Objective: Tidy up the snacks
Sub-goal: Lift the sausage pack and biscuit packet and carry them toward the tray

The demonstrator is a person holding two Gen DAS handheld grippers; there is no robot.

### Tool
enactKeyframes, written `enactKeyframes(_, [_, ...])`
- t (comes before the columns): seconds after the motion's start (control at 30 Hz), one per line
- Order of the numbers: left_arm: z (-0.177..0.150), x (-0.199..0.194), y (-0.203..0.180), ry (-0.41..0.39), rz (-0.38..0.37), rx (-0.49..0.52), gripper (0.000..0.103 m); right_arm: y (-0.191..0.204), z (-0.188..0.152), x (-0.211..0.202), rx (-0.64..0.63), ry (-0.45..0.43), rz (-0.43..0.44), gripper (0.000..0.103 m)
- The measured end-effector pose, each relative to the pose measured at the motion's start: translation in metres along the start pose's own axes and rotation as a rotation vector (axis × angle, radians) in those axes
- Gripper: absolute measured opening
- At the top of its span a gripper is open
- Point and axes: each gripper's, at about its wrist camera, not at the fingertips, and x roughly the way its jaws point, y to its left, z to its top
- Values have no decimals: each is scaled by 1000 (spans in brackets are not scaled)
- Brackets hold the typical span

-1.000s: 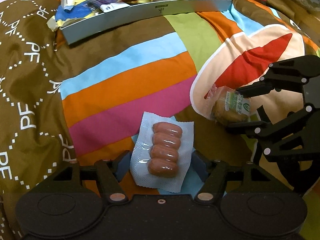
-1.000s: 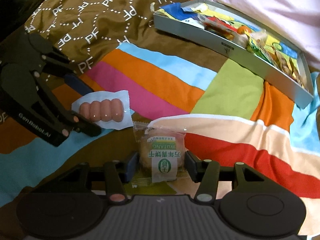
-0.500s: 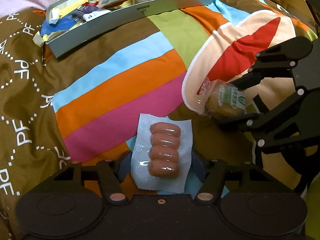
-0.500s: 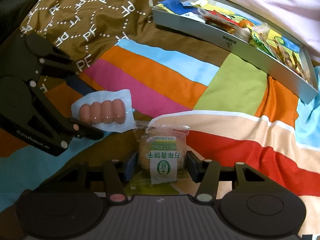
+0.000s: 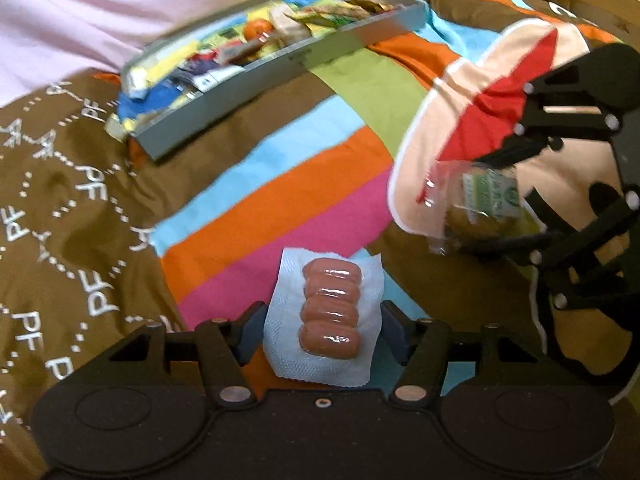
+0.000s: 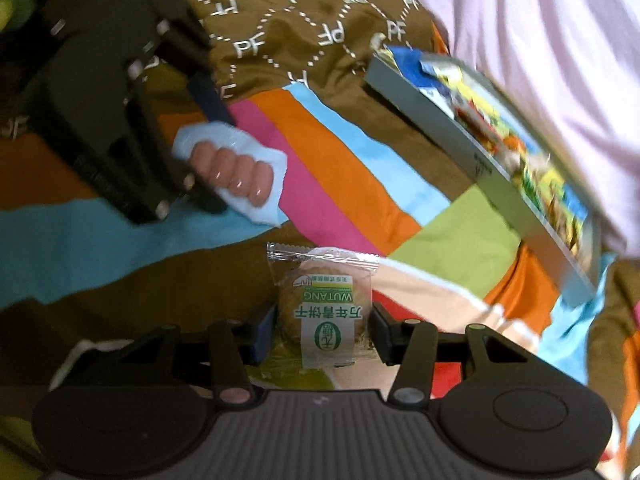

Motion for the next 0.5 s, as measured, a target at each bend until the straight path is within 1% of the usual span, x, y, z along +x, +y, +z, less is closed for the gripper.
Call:
enactKeyframes(0.13, [5, -4, 5, -28, 42, -14, 63, 2, -1, -1, -42, -10, -43, 53])
enactKeyframes(0.27, [7, -3, 8, -28, 62, -23, 63, 3, -1, -1, -77, -17, -83, 53])
enactKeyframes(0.33, [7, -1, 9, -10, 60, -17, 63, 3, -2, -1, -82, -19, -90, 53])
enactKeyframes(0.4, [5, 5, 9, 42, 35, -20, 63, 2, -3, -1, -75, -14, -89, 53])
enactKeyframes(0.5, [2, 10, 15, 81, 1, -77, 65, 3, -4, -2, -73, -14, -86, 53])
